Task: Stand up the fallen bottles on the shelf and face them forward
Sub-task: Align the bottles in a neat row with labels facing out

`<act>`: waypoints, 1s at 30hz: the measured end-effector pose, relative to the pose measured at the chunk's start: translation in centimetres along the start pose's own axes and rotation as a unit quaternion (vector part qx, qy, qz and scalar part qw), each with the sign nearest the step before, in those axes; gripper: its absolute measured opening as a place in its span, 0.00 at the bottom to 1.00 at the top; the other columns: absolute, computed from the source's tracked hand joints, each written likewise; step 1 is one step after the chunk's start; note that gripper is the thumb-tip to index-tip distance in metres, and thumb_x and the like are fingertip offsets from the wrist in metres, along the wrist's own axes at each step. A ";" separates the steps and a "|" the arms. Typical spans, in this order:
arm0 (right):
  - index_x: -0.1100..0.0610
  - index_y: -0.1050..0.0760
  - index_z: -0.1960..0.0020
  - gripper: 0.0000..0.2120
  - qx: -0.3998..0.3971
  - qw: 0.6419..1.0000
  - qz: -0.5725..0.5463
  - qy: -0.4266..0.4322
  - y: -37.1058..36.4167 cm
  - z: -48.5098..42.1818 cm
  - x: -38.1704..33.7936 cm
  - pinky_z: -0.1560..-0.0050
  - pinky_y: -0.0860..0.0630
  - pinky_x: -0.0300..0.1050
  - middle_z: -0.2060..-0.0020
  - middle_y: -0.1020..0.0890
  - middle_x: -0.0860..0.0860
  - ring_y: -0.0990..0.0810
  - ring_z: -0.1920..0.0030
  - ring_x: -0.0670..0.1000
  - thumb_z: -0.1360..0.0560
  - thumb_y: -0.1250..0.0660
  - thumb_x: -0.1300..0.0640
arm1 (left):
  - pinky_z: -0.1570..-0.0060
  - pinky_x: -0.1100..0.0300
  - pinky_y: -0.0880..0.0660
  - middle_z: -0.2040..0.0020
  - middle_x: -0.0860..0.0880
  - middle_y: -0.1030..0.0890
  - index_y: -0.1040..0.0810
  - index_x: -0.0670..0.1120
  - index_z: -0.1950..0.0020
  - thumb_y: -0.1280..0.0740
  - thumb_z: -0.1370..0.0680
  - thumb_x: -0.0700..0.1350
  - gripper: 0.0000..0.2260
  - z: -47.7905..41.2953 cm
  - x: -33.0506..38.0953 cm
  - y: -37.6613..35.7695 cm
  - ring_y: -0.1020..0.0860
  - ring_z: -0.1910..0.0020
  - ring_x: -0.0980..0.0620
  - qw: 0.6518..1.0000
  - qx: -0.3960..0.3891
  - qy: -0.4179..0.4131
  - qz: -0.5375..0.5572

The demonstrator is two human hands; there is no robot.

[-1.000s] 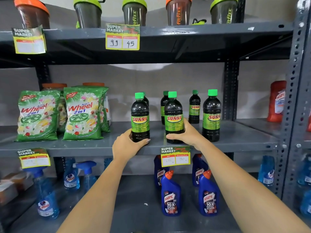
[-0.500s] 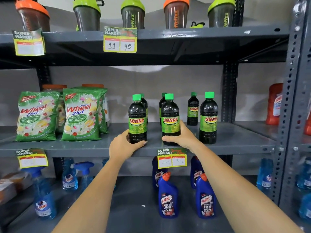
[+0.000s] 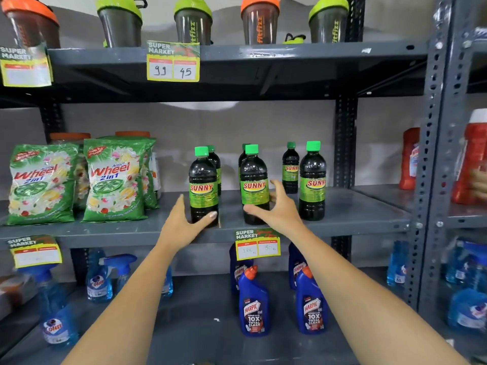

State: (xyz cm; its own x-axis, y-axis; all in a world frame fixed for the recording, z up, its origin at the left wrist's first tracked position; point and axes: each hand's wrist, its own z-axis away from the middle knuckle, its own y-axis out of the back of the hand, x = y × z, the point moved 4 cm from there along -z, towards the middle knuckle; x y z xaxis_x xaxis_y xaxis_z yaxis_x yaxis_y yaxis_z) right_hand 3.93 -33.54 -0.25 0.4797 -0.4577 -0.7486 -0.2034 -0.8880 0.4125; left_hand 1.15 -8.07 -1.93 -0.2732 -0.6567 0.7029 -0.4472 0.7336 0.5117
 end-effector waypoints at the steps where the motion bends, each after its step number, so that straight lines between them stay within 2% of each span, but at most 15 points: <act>1: 0.51 0.35 0.28 0.40 0.082 0.996 -0.017 0.036 0.9 1.0 -0.2 0.40 0.23 0.50 0.44 0.18 0.46 0.20 0.45 0.46 0.34 0.25 0.37 | 0.30 0.50 0.38 0.25 0.47 0.35 0.41 0.45 0.23 0.32 0.29 0.65 0.42 0.5 0.3 0.3 0.37 0.26 0.47 0.998 0.062 -0.007 0.001; 3: 0.52 0.28 0.40 0.22 0.268 0.956 -0.040 0.117 3.4 3.3 0.0 0.54 0.21 0.50 0.58 0.20 0.49 0.21 0.59 0.47 0.28 0.28 0.43 | 0.35 0.50 0.34 0.31 0.46 0.27 0.30 0.45 0.30 0.35 0.25 0.63 0.31 2.4 2.2 0.7 0.31 0.32 0.45 0.971 0.225 -0.076 -0.033; 4: 0.52 0.28 0.43 0.18 0.336 0.931 -0.044 0.138 4.7 4.2 0.2 0.57 0.23 0.50 0.59 0.23 0.51 0.25 0.61 0.49 0.28 0.29 0.46 | 0.40 0.52 0.33 0.37 0.46 0.23 0.26 0.46 0.35 0.36 0.24 0.61 0.24 3.5 3.7 0.5 0.28 0.37 0.45 0.949 0.283 -0.124 -0.054; 6: 0.52 0.30 0.44 0.18 0.378 0.915 -0.054 0.133 6.6 4.6 1.0 0.57 0.26 0.46 0.54 0.27 0.52 0.28 0.59 0.49 0.28 0.28 0.49 | 0.47 0.57 0.35 0.43 0.49 0.20 0.22 0.46 0.41 0.36 0.24 0.57 0.18 5.3 6.9 -0.8 0.26 0.43 0.48 0.922 0.319 -0.206 -0.077; 9: 0.52 0.32 0.41 0.22 0.349 0.930 -0.032 0.111 7.2 3.9 1.7 0.55 0.25 0.41 0.48 0.29 0.50 0.27 0.57 0.46 0.29 0.26 0.49 | 0.42 0.57 0.30 0.40 0.50 0.22 0.26 0.45 0.36 0.34 0.23 0.56 0.21 5.6 9.9 -4.9 0.27 0.41 0.52 0.939 0.215 -0.260 -0.064; 11: 0.51 0.32 0.42 0.21 0.360 0.925 -0.016 0.125 7.0 3.9 1.7 0.53 0.23 0.45 0.48 0.30 0.49 0.25 0.53 0.49 0.29 0.26 0.49 | 0.37 0.55 0.30 0.36 0.50 0.26 0.32 0.46 0.31 0.32 0.23 0.54 0.24 5.0 10.7 -7.1 0.29 0.36 0.51 0.959 0.144 -0.245 -0.006; 13: 0.49 0.34 0.44 0.20 0.383 0.915 -0.011 0.123 7.4 4.0 1.8 0.51 0.23 0.52 0.48 0.31 0.49 0.26 0.51 0.51 0.29 0.26 0.52 | 0.33 0.56 0.33 0.33 0.49 0.30 0.38 0.46 0.27 0.30 0.24 0.50 0.29 3.9 10.7 -8.7 0.32 0.33 0.51 0.971 0.096 -0.211 0.060; 16: 0.56 0.33 0.38 0.26 0.385 0.918 0.021 0.086 8.3 3.6 3.1 0.44 0.26 0.59 0.45 0.30 0.52 0.29 0.44 0.54 0.30 0.25 0.50 | 0.30 0.49 0.34 0.27 0.47 0.34 0.45 0.47 0.24 0.28 0.27 0.47 0.38 2.0 9.8 -9.9 0.34 0.29 0.49 0.986 0.035 -0.117 0.114; 17: 0.57 0.34 0.35 0.30 0.375 0.924 0.023 0.070 8.4 3.4 3.7 0.42 0.26 0.59 0.42 0.30 0.54 0.29 0.42 0.55 0.30 0.25 0.49 | 0.31 0.48 0.33 0.27 0.47 0.33 0.46 0.48 0.23 0.27 0.27 0.47 0.39 1.5 9.5 -10.1 0.33 0.29 0.49 0.988 0.025 -0.088 0.128; 19: 0.57 0.36 0.31 0.35 0.347 0.937 0.024 0.046 8.6 3.2 4.6 0.38 0.27 0.59 0.39 0.30 0.55 0.30 0.38 0.55 0.31 0.24 0.48 | 0.33 0.54 0.32 0.31 0.50 0.29 0.45 0.46 0.23 0.28 0.26 0.45 0.38 1.1 8.9 -10.3 0.30 0.31 0.49 0.989 0.004 -0.040 0.145; 21: 0.55 0.39 0.27 0.39 0.310 0.950 0.012 0.024 8.7 3.0 5.1 0.35 0.28 0.57 0.35 0.31 0.53 0.30 0.34 0.53 0.31 0.24 0.48 | 0.45 0.61 0.30 0.40 0.51 0.22 0.35 0.45 0.28 0.28 0.25 0.44 0.28 0.8 8.4 -10.3 0.25 0.38 0.50 0.992 0.000 -0.022 0.125; 23: 0.53 0.42 0.24 0.42 0.258 0.966 -0.012 -0.003 8.5 2.8 5.3 0.36 0.29 0.52 0.36 0.29 0.48 0.29 0.35 0.49 0.30 0.23 0.47 | 0.50 0.63 0.30 0.46 0.53 0.20 0.27 0.47 0.35 0.26 0.27 0.46 0.22 0.7 8.1 -10.1 0.23 0.44 0.53 0.993 0.012 -0.018 0.119; 25: 0.53 0.35 0.28 0.35 0.224 0.975 0.003 -0.006 8.3 2.7 5.4 0.42 0.29 0.46 0.43 0.26 0.44 0.26 0.41 0.46 0.30 0.23 0.49 | 0.49 0.62 0.28 0.45 0.53 0.19 0.26 0.48 0.37 0.24 0.29 0.48 0.23 0.8 8.0 -10.1 0.23 0.48 0.55 0.992 0.025 -0.013 0.126; 27: 0.52 0.28 0.35 0.26 0.225 0.974 0.025 0.005 8.3 2.8 5.5 0.47 0.28 0.44 0.49 0.23 0.44 0.23 0.45 0.48 0.30 0.23 0.51 | 0.48 0.61 0.27 0.46 0.53 0.19 0.26 0.47 0.38 0.22 0.31 0.49 0.25 1.0 8.0 -10.1 0.23 0.50 0.57 0.991 0.044 -0.006 0.128; 30: 0.53 0.27 0.37 0.25 0.230 0.973 0.022 0.005 8.3 2.8 5.4 0.48 0.28 0.44 0.50 0.22 0.45 0.24 0.48 0.47 0.30 0.23 0.52 | 0.52 0.62 0.28 0.48 0.54 0.20 0.26 0.47 0.41 0.21 0.34 0.51 0.26 1.2 8.4 -10.3 0.24 0.53 0.57 0.989 0.072 0.000 0.126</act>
State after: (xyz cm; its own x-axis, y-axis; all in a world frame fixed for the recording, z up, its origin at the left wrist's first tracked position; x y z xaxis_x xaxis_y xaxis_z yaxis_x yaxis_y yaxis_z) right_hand 2.45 -43.50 -2.29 0.4700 -0.4970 -0.7295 -0.5833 -0.7951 0.1659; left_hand 2.43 -21.32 -1.86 -0.3915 -0.4566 0.7989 -0.4813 0.8416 0.2451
